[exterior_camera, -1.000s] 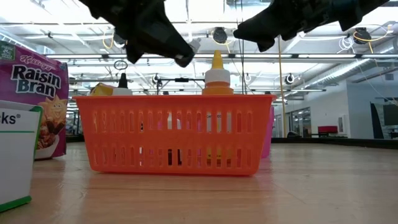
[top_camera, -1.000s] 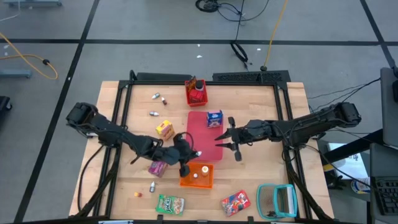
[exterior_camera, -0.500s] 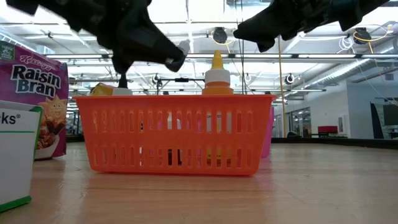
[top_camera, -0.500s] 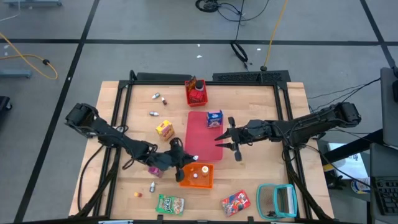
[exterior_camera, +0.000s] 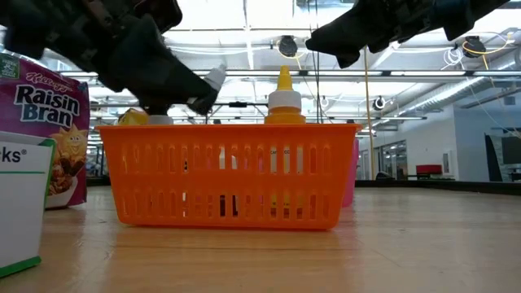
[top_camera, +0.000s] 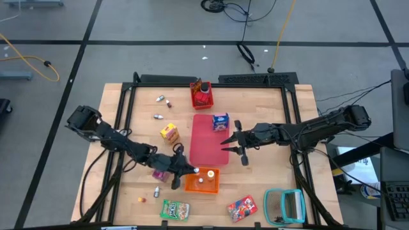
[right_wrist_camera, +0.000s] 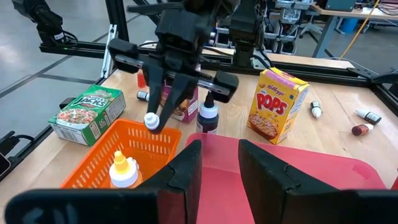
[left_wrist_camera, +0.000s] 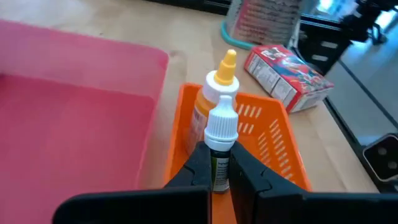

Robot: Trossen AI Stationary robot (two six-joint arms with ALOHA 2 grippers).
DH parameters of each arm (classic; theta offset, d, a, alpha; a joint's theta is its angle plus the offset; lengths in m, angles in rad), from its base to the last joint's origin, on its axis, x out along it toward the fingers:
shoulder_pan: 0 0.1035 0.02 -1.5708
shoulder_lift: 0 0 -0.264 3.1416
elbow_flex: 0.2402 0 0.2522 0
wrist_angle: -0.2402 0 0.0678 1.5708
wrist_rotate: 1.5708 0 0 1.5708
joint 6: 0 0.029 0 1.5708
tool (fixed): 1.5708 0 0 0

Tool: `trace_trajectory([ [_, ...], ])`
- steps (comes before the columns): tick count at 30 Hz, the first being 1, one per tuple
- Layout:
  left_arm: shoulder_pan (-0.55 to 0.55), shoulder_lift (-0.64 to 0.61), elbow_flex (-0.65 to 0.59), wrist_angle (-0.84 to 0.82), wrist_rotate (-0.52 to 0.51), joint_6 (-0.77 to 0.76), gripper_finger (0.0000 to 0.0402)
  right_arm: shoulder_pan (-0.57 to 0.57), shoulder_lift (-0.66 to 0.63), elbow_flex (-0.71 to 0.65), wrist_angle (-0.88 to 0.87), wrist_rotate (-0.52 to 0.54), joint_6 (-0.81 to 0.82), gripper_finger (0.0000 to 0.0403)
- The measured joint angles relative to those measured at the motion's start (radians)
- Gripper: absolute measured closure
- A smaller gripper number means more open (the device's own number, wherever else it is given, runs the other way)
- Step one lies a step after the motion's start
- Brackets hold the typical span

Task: Pick & Place Kitchen Items
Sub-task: Put the small green food coloring bottle into the orange bin

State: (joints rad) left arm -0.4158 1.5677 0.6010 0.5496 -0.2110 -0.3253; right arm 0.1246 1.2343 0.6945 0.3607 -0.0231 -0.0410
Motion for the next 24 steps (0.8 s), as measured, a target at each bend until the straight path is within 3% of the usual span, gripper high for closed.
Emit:
trace_trajectory([
  [6,0.055,-0.039,0.001,-0.066,0.140,0.055,0.0389,0.000,0.000,0.000,-0.002,0.000,-0.001,0.0303],
  [17,0.059,-0.117,0.006,-0.141,0.219,0.212,0.0389,0.000,0.000,-0.001,-0.015,0.002,-0.006,0.0303],
  [24,0.075,-0.115,0.006,-0.179,0.214,0.203,0.0389,0.000,0.000,-0.001,-0.015,0.003,-0.009,0.0303],
])
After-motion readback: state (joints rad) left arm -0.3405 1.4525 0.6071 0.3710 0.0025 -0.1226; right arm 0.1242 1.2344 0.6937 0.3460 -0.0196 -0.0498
